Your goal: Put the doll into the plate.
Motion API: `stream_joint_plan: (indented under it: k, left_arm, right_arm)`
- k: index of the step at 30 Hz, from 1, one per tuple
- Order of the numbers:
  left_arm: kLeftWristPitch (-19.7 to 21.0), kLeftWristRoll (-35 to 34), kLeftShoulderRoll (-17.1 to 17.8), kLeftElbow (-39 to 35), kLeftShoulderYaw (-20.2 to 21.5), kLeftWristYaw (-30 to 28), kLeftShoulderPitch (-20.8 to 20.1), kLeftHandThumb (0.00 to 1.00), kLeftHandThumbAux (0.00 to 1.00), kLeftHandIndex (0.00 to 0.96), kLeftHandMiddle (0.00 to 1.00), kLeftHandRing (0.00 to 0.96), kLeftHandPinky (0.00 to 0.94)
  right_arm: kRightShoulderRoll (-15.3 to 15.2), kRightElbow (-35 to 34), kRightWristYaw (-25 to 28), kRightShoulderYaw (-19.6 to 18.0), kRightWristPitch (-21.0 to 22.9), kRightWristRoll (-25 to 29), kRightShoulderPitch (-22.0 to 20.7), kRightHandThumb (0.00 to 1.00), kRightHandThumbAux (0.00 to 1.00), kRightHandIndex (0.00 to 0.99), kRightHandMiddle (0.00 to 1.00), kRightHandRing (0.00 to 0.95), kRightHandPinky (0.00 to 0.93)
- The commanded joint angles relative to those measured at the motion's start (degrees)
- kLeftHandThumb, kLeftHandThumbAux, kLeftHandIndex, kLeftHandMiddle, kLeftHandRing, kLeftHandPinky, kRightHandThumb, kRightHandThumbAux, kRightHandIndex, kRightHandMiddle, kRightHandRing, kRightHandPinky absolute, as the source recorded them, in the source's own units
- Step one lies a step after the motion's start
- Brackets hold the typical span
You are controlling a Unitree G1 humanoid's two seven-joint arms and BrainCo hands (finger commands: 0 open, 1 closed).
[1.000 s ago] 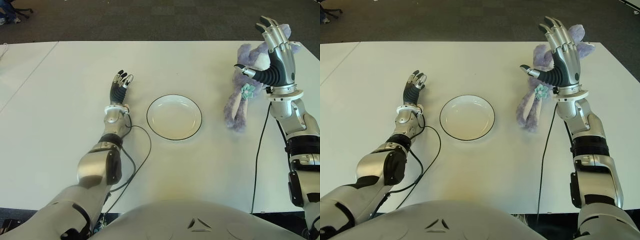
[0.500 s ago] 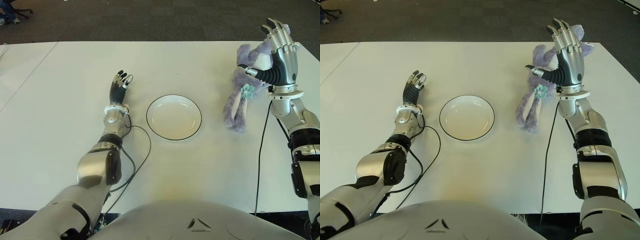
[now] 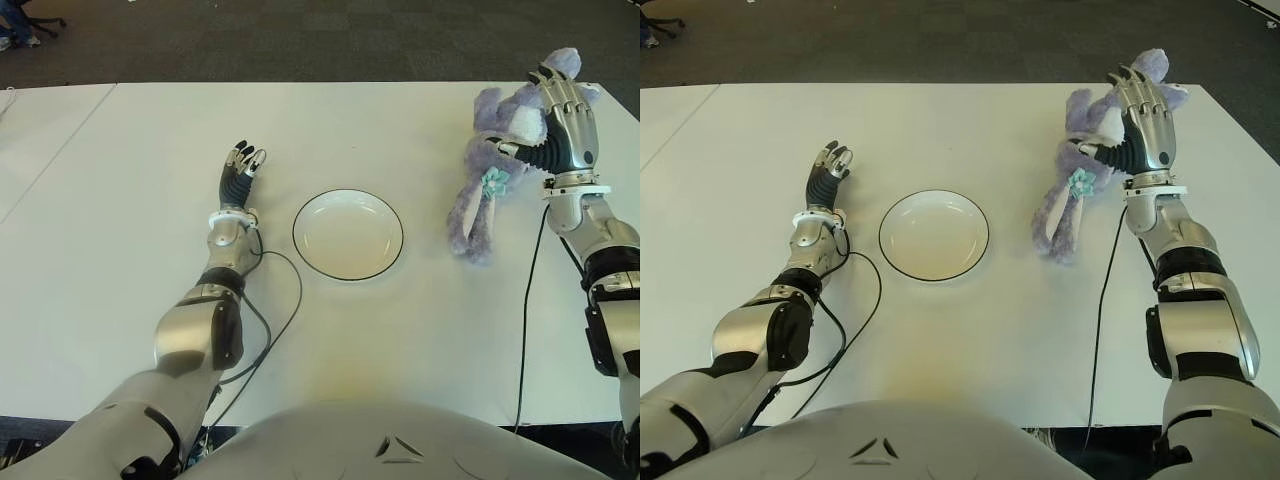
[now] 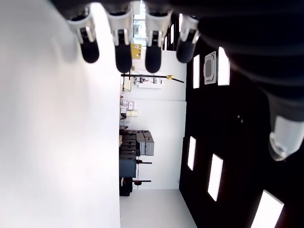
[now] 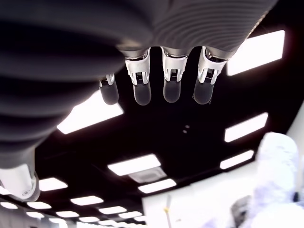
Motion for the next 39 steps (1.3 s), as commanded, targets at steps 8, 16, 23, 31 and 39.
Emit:
stream_joint_plan:
  k: [8,16,23,31,39]
  left_arm:
    - [5.8,0.2,-2.5,6.9,-0.1,0.4,10.5,0.0,0.478,0.107,0.134,0.118,0.09]
    - [5.9,0.7,-2.4,6.9,-0.4,1.0,10.5,0.0,0.483,0.11,0.14,0.125,0.102]
    - [5.8,0.2,-2.6,6.9,-0.1,1.1,10.4,0.0,0.488,0.118,0.155,0.138,0.114]
    - [5.9,-0.1,-2.5,6.9,0.2,0.7,10.4,0.0,0.479,0.12,0.162,0.149,0.114]
    - [5.9,0.0,-2.6,6.8,0.1,0.6,10.4,0.0,0.475,0.119,0.166,0.151,0.12]
  right_arm:
    - [3.9,9.4,4.5,1.8,4.6,4.1,-0.7,0.196,0.533,0.092,0.025,0.05,0.122]
    - [4.8,10.5,6.0,2.3,4.8,5.4,0.0,0.206,0.556,0.104,0.033,0.081,0.157]
    - [5.6,11.1,7.3,2.2,5.1,6.6,0.8,0.22,0.581,0.109,0.039,0.089,0.147]
    - [8.3,10.9,7.9,2.5,5.0,8.0,1.3,0.267,0.616,0.121,0.044,0.088,0.147]
    - [11.9,10.8,7.9,3.2,4.8,8.9,1.1,0.304,0.624,0.126,0.06,0.121,0.23]
